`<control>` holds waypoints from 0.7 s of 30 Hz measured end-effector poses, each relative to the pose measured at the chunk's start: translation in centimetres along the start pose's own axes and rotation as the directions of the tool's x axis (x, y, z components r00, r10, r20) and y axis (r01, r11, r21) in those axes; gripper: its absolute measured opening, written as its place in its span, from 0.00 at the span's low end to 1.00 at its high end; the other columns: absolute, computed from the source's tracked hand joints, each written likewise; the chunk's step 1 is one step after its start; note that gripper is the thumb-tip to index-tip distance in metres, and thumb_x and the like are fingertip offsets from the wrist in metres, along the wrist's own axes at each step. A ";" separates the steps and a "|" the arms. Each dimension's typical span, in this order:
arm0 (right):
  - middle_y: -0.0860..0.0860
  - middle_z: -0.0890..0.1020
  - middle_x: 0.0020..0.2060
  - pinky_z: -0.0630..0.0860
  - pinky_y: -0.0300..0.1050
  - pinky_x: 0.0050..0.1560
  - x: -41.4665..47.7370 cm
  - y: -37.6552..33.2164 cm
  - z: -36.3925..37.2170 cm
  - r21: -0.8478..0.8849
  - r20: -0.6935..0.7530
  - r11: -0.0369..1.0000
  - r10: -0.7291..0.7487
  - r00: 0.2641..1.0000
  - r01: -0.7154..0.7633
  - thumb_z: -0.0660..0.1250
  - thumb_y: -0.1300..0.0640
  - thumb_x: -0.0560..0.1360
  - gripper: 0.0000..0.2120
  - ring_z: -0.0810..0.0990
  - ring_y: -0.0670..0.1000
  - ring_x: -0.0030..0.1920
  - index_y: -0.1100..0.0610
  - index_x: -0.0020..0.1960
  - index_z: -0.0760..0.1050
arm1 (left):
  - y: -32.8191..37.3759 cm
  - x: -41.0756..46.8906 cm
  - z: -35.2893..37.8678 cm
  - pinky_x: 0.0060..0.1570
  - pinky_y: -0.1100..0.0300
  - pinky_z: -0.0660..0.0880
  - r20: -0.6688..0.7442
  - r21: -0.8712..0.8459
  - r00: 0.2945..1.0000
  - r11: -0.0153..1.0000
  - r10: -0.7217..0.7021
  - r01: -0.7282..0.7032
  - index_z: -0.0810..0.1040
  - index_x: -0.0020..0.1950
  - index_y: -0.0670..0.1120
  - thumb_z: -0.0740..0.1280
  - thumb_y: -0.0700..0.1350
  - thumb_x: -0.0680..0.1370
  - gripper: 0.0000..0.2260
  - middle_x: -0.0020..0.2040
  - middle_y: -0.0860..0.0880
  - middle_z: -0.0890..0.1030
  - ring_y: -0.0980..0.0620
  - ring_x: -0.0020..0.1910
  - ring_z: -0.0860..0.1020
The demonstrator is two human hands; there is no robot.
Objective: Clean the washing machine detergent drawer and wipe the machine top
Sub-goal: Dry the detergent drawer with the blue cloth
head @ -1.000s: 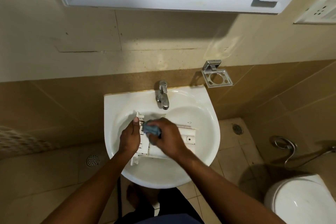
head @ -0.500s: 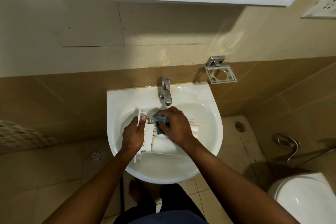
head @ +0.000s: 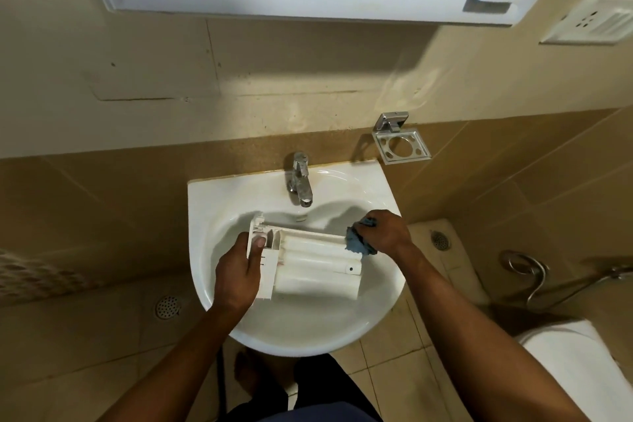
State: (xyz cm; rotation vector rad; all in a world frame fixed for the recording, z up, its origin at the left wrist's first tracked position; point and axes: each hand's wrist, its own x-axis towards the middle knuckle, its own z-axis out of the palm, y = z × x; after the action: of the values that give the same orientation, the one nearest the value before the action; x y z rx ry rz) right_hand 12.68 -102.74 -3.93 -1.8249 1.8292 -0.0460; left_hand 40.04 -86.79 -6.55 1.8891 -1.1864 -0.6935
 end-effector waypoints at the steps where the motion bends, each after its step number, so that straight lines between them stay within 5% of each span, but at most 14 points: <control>1: 0.48 0.82 0.42 0.70 0.41 0.44 0.1 0.3 0.1 0.052 0.017 0.999 0.008 1.000 -0.009 0.71 0.49 0.77 0.07 0.81 0.51 0.46 0.52 0.44 0.81 | -0.2 -0.2 -0.1 0.41 0.53 0.77 -0.002 0.006 0.999 0.999 0.038 -0.038 0.76 0.59 0.47 0.54 0.59 0.86 0.19 0.42 0.53 0.82 0.52 0.41 0.82; 4: 0.46 0.87 0.45 0.75 0.38 0.48 -0.6 0.6 -0.2 0.358 0.180 0.934 -0.083 0.980 0.014 0.73 0.58 0.76 0.03 0.84 0.47 0.48 0.52 0.47 0.85 | -0.7 -0.5 -0.7 0.48 0.54 0.76 -0.006 0.003 0.994 0.994 0.106 -0.106 0.77 0.61 0.47 0.54 0.57 0.85 0.18 0.51 0.54 0.82 0.53 0.48 0.80; 7: 0.47 0.88 0.49 0.78 0.35 0.47 -1.1 0.1 -0.6 0.474 0.232 0.872 -0.258 0.938 0.123 0.76 0.60 0.76 0.06 0.85 0.45 0.51 0.56 0.53 0.86 | -1.2 -1.0 -1.3 0.55 0.57 0.73 -0.028 -0.006 0.993 0.993 0.118 -0.118 0.76 0.66 0.46 0.55 0.54 0.85 0.18 0.57 0.55 0.81 0.55 0.55 0.78; 10: 0.47 0.88 0.48 0.81 0.41 0.55 -1.0 -1.6 0.5 0.437 0.154 0.865 -0.341 0.927 0.246 0.75 0.60 0.77 0.06 0.85 0.48 0.51 0.52 0.53 0.86 | -1.5 -1.5 -1.2 0.56 0.54 0.75 -0.005 -0.043 0.995 0.994 0.096 -0.096 0.76 0.67 0.47 0.54 0.55 0.85 0.19 0.58 0.53 0.82 0.53 0.56 0.79; 14: 0.50 0.86 0.43 0.85 0.47 0.47 -1.8 -3.6 2.2 0.389 0.121 0.872 -0.367 0.922 0.296 0.73 0.57 0.79 0.05 0.86 0.50 0.40 0.50 0.54 0.84 | -1.3 -1.4 -1.2 0.59 0.53 0.75 -0.015 -0.073 0.998 0.995 0.065 -0.066 0.76 0.67 0.47 0.55 0.55 0.84 0.19 0.59 0.51 0.83 0.52 0.58 0.80; 18: 0.43 0.85 0.53 0.79 0.46 0.61 -1.4 -1.9 -0.6 0.196 0.369 0.920 -0.390 0.843 0.340 0.79 0.44 0.72 0.16 0.82 0.45 0.54 0.46 0.57 0.83 | -1.3 -1.1 -1.2 0.61 0.64 0.71 0.010 -0.102 0.998 0.993 0.057 -0.055 0.75 0.68 0.51 0.55 0.54 0.85 0.16 0.59 0.60 0.81 0.67 0.59 0.76; 21: 0.46 0.86 0.51 0.81 0.48 0.60 -1.8 -1.3 -2.6 0.286 0.451 0.902 -0.424 0.785 0.323 0.83 0.50 0.69 0.17 0.85 0.48 0.53 0.51 0.55 0.84 | -1.3 -0.9 -1.0 0.58 0.74 0.70 0.027 -0.223 1.000 0.975 0.005 0.001 0.75 0.63 0.57 0.58 0.53 0.84 0.11 0.55 0.70 0.81 0.72 0.58 0.76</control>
State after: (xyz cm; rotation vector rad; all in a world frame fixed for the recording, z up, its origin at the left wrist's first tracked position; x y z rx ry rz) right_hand 12.68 -102.05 -0.63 -1.8183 1.0434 0.0976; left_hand 41.07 -85.27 -7.01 1.6957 -1.0785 -0.8191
